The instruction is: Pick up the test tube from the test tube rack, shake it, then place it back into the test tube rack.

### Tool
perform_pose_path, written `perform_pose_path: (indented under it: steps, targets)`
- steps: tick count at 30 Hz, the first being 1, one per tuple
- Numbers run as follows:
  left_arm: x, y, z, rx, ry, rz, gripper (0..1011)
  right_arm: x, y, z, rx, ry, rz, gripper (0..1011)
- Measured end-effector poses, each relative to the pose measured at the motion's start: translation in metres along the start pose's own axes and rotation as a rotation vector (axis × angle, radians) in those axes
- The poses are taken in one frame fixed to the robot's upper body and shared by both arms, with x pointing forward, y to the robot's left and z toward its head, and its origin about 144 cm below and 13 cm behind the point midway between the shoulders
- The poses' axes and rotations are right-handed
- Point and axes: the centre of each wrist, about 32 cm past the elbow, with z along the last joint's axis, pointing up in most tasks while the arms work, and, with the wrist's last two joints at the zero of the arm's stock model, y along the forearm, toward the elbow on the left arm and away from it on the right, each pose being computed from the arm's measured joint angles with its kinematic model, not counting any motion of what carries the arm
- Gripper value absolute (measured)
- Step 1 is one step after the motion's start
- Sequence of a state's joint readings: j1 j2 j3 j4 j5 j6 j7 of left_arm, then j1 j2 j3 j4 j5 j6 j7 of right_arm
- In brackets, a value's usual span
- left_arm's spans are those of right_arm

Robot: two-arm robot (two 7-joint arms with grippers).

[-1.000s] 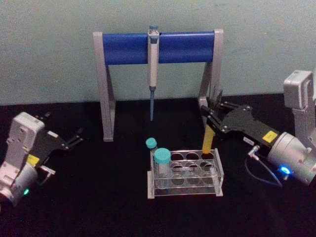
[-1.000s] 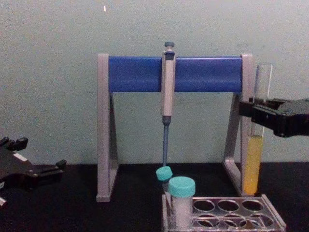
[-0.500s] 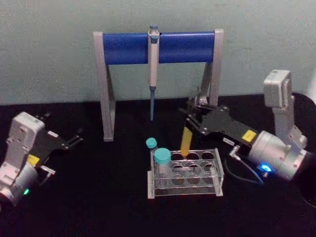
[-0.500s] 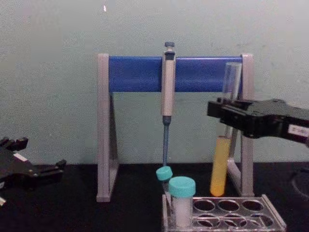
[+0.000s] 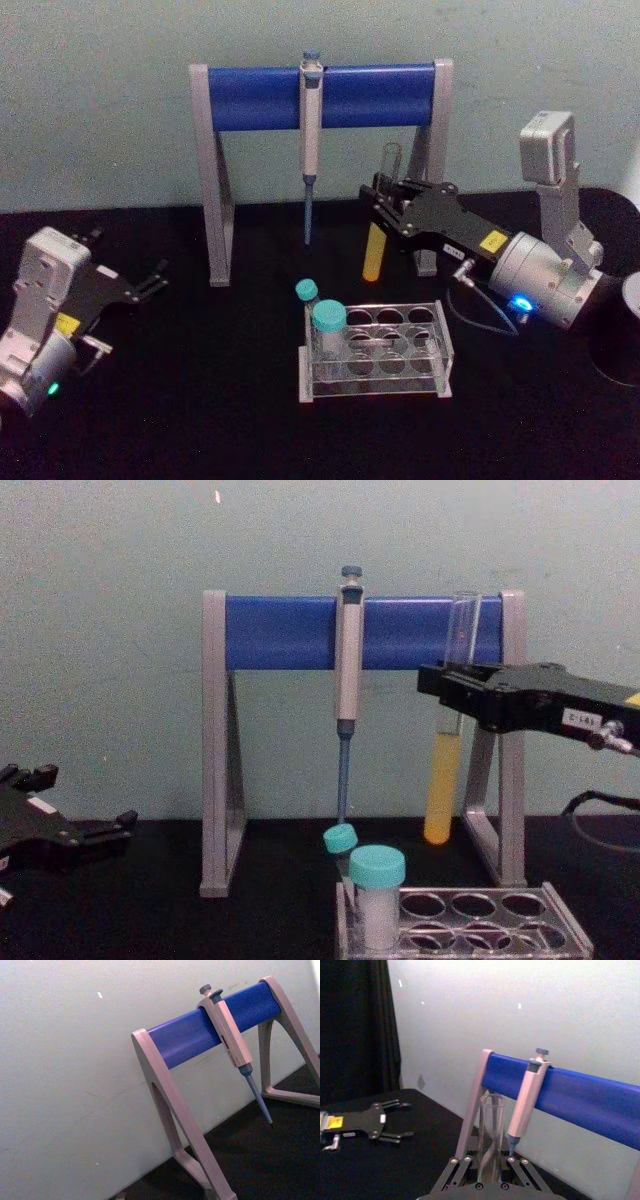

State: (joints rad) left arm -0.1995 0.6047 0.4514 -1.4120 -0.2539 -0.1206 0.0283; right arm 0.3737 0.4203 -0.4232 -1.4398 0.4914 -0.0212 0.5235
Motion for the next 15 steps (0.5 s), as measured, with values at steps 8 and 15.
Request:
perform_pose_path:
  steps: [8, 15]
  targets:
    - [0.0000, 0.0000, 0.0000, 0.000, 0.000, 0.000, 1010, 0.0025, -0.0028, 0.0007, 0.001, -0.003, -0.023, 235]
    - [0.0000, 0.0000, 0.0000, 0.000, 0.000, 0.000, 1010, 0.0027, -0.0061, 0.0017, 0.002, -0.006, -0.039, 235]
